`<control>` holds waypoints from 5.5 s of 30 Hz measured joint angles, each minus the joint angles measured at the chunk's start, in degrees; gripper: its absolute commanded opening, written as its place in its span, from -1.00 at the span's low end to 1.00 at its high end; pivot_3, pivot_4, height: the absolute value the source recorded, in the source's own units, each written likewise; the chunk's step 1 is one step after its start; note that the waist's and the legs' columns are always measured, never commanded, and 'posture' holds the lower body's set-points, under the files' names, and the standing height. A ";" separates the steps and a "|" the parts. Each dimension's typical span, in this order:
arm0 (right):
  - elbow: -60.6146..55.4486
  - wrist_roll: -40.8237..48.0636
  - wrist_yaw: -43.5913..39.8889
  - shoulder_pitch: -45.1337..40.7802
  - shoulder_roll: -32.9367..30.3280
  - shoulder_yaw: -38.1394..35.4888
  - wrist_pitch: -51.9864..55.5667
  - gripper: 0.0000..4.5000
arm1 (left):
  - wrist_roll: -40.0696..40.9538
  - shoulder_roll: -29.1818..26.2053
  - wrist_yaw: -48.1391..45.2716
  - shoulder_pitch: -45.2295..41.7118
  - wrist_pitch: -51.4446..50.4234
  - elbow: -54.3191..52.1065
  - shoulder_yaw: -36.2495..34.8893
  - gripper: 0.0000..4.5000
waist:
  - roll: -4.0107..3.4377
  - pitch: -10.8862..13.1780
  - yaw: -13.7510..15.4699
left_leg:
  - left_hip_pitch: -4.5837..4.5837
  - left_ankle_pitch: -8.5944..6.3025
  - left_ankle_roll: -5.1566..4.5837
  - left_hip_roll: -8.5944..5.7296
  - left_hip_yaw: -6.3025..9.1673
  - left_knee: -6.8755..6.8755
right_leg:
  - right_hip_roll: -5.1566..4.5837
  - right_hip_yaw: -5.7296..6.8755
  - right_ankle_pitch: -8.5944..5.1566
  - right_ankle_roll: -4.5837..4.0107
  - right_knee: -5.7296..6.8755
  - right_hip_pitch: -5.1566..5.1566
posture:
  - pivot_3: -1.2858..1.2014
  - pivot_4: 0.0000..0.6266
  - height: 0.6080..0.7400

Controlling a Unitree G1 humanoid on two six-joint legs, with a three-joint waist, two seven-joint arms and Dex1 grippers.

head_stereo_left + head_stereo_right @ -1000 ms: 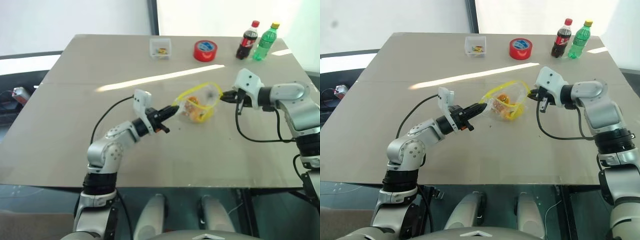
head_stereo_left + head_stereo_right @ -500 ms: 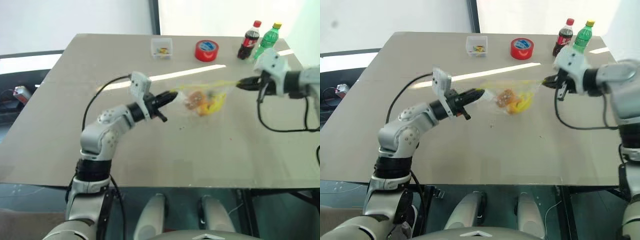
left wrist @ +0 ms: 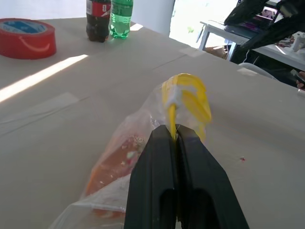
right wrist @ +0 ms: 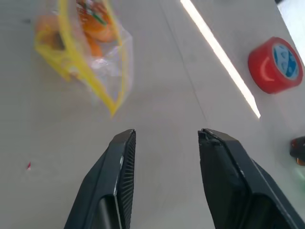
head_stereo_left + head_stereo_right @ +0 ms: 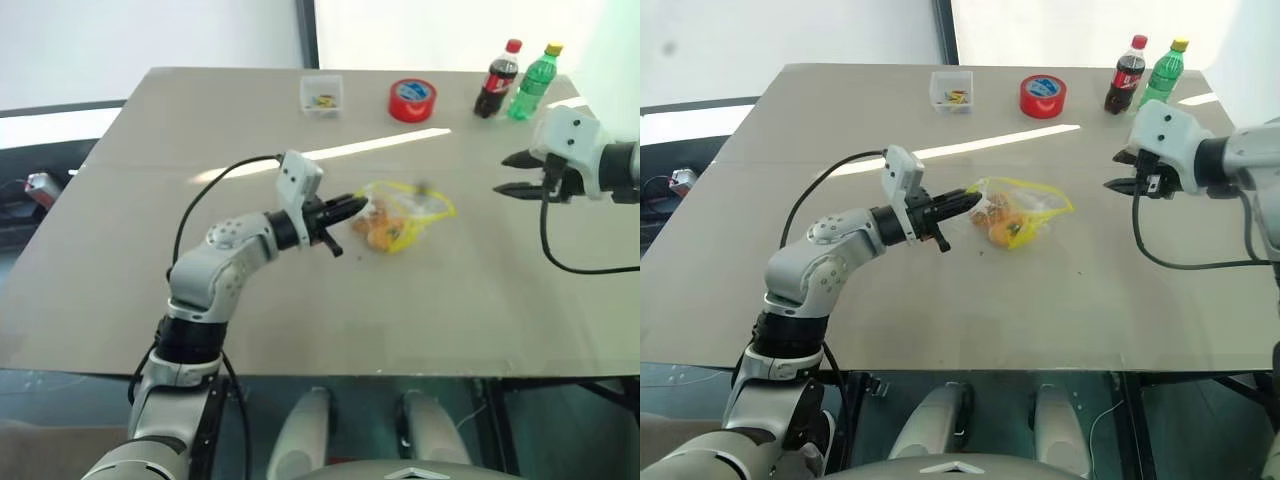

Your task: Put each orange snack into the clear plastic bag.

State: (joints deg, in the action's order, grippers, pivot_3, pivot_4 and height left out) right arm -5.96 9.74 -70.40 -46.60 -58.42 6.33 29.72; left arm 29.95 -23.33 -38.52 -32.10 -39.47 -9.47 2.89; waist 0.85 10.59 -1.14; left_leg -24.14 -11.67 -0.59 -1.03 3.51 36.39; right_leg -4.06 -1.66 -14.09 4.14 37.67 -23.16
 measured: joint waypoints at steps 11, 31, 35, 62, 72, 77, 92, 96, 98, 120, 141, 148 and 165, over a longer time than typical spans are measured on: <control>-2.45 -5.74 4.00 -5.54 15.79 13.46 -8.03 -0.05 | -1.85 -1.21 -3.80 0.41 3.59 -0.13 2.23 -1.00 | 0.02 -0.01 -0.06 | 0.09 0.01 0.01 -0.13 0.00 0.10 | -0.05 0.06 0.01 0.00 0.14 0.10 | 0.03 -0.52 1.00; 5.38 -11.87 3.99 -7.78 23.93 15.22 -24.73 -0.05 | -17.70 -6.59 -9.82 1.54 23.34 -0.07 8.56 -1.00 | 0.01 -0.01 0.25 | 0.09 0.01 0.00 -0.12 -0.04 0.08 | -0.01 0.09 0.00 0.00 0.15 0.08 | 0.03 -0.52 1.00; 5.98 -12.36 3.53 -7.91 23.81 15.22 -26.89 -0.05 | -20.24 -6.92 -10.49 1.33 25.91 0.25 8.98 -1.00 | 0.01 0.00 0.26 | 0.09 0.01 0.00 -0.12 -0.05 0.08 | 0.00 0.10 0.00 0.00 0.15 0.09 | 0.03 -0.52 1.00; 6.85 -15.92 3.69 -4.86 22.71 15.21 -34.96 -0.05 | -24.26 -8.69 -12.41 -0.67 29.24 1.85 8.86 -1.00 | 0.01 0.00 0.21 | 0.10 0.01 0.00 -0.11 -0.06 0.08 | 0.01 0.10 0.00 0.00 0.19 0.09 | 0.03 -0.52 1.00; 6.86 -15.71 3.40 -4.86 22.74 15.11 -35.13 -0.85 | -25.38 -8.73 -12.40 -0.51 30.16 1.82 8.88 -1.00 | 0.01 0.00 0.22 | 0.10 0.01 0.00 -0.11 -0.06 0.09 | 0.01 0.10 0.00 0.00 0.19 0.09 | 0.03 -0.52 1.00; 6.86 -15.69 3.42 -4.86 22.75 15.11 -35.00 -0.85 | -25.63 -8.73 -12.40 -0.50 30.17 1.76 8.89 -1.00 | 0.01 0.00 0.21 | 0.10 0.01 0.00 -0.12 -0.06 0.09 | 0.01 0.10 0.00 0.00 0.19 0.09 | 0.03 -0.52 1.00; 6.56 -15.18 3.53 -4.86 22.92 15.09 -32.82 -0.93 | -26.43 -8.53 -12.25 0.41 29.85 0.54 8.89 -1.00 | 0.01 0.00 0.21 | 0.10 0.01 0.00 -0.11 -0.07 0.09 | 0.01 0.10 0.00 0.00 0.20 0.09 | 0.03 -0.52 1.00; 6.55 -15.20 3.71 -4.82 22.55 15.08 -32.50 -0.93 | -26.44 -8.81 -12.17 0.79 30.14 0.37 8.88 -1.00 | 0.01 0.00 0.21 | 0.10 0.01 0.00 -0.11 -0.06 0.09 | 0.01 0.10 0.00 0.00 0.20 0.09 | 0.03 -0.52 1.00; 6.39 -14.98 4.14 -4.28 21.72 15.00 -32.43 -0.93 | -26.57 -9.24 -12.06 0.84 30.73 0.39 8.87 -1.00 | 0.01 0.00 0.23 | 0.10 0.01 0.00 -0.11 -0.06 0.09 | 0.00 0.10 0.00 0.00 0.19 0.09 | 0.03 -0.52 1.00; 8.64 -18.15 9.50 2.12 11.65 7.75 -27.69 -0.93 | -28.06 -11.56 -11.17 2.44 36.12 5.61 6.57 -1.00 | 0.01 0.00 0.10 | 0.12 0.00 -0.01 -0.09 -0.15 0.09 | 0.00 0.05 0.00 0.00 0.20 0.09 | 0.03 -0.52 1.00; 4.87 -15.81 8.42 -2.20 25.33 13.42 -29.57 -0.43 | -27.54 -8.93 -10.46 3.62 38.59 5.57 6.55 -1.00 | 0.00 0.00 0.25 | 0.13 0.00 0.00 -0.09 -0.09 0.14 | 0.02 0.09 0.01 0.00 0.25 0.11 | 0.03 -0.52 1.00; 5.11 -16.16 8.10 -2.46 25.92 13.92 -31.03 -0.43 | -27.53 -8.83 -10.43 3.67 38.75 5.63 6.55 -1.00 | 0.00 0.00 0.24 | 0.13 0.00 -0.01 -0.10 -0.09 0.14 | 0.02 0.09 0.01 0.00 0.25 0.11 | 0.03 -0.52 1.00; 8.87 -18.32 8.43 -3.47 27.27 15.16 -35.20 -0.43 | -27.49 -8.64 -10.45 3.86 38.86 5.66 6.55 -1.00 | 0.00 0.00 0.20 | 0.14 0.00 0.00 -0.10 -0.09 0.14 | 0.02 0.09 0.01 0.00 0.25 0.11 | 0.03 -0.52 1.00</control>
State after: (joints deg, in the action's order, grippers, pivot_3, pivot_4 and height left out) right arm 2.92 -8.59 -61.97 -50.06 -31.15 21.49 -5.47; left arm 2.46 -31.97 -48.97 -28.24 -0.61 -3.80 9.44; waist 0.85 10.59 -0.94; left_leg -24.00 -11.66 -0.60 -1.13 3.41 36.53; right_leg -4.03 -1.57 -14.08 4.14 37.92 -23.05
